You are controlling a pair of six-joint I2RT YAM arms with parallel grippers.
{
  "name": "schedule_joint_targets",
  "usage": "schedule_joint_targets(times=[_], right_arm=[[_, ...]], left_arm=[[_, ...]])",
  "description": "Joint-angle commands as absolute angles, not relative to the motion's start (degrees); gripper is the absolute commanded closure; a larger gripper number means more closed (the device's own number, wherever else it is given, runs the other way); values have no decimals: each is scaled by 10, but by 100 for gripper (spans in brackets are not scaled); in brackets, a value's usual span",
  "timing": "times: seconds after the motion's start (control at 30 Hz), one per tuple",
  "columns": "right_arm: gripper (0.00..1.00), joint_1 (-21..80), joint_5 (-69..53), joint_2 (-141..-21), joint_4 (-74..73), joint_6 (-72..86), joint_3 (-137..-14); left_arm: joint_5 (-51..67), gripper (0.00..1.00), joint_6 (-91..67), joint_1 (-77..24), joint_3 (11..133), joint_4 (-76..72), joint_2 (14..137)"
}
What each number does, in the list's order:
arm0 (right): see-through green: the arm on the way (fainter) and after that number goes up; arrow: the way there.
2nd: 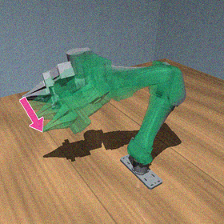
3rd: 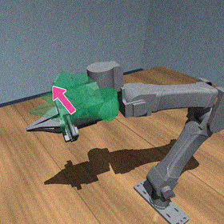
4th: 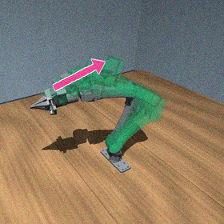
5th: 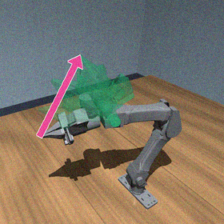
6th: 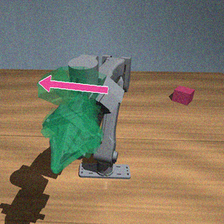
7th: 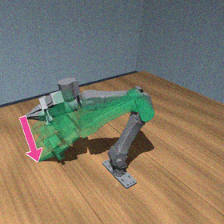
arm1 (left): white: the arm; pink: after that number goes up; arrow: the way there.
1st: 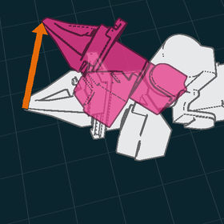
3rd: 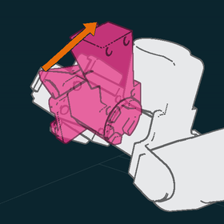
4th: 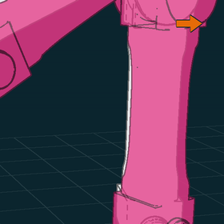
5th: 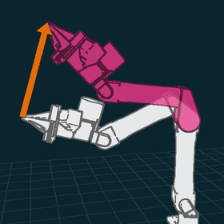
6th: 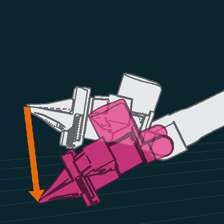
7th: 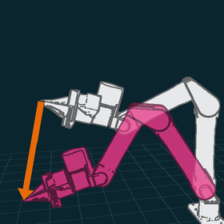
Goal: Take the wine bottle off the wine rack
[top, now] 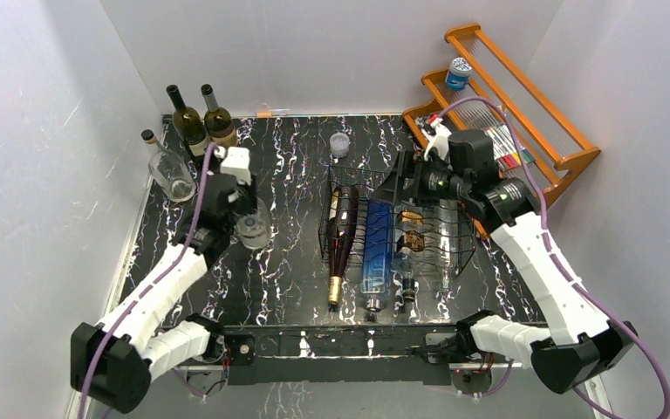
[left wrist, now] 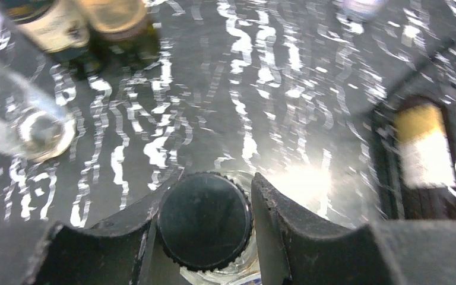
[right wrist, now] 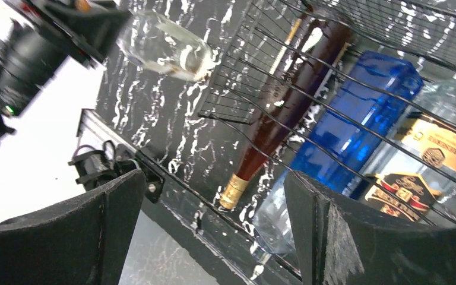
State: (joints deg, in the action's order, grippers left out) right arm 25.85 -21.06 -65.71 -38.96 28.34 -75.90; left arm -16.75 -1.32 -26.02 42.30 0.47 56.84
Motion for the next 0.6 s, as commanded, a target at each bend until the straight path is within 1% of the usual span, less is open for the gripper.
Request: schedule_joint_targets(times=[0.0, 0.13, 0.27, 0.4, 0.57], right_arm=[[2, 256, -172, -614, -394, 255, -726], [2, 256, -167, -596, -389, 263, -709], [2, 255, -184, -579, -357, 282, -671], [2, 255, -183, -577, -363, 282, -660], [2, 255, -175, -569, -374, 270, -657]], left_arm=[[-163, 100, -54, -152, 515, -66, 600], [-165, 100, -76, -96, 566, -89, 651], [-189, 100, -78, -66, 600, -135, 701], [-163, 100, -67, -33, 618, -189, 750], [-159, 100, -60, -5, 661, -195, 813]])
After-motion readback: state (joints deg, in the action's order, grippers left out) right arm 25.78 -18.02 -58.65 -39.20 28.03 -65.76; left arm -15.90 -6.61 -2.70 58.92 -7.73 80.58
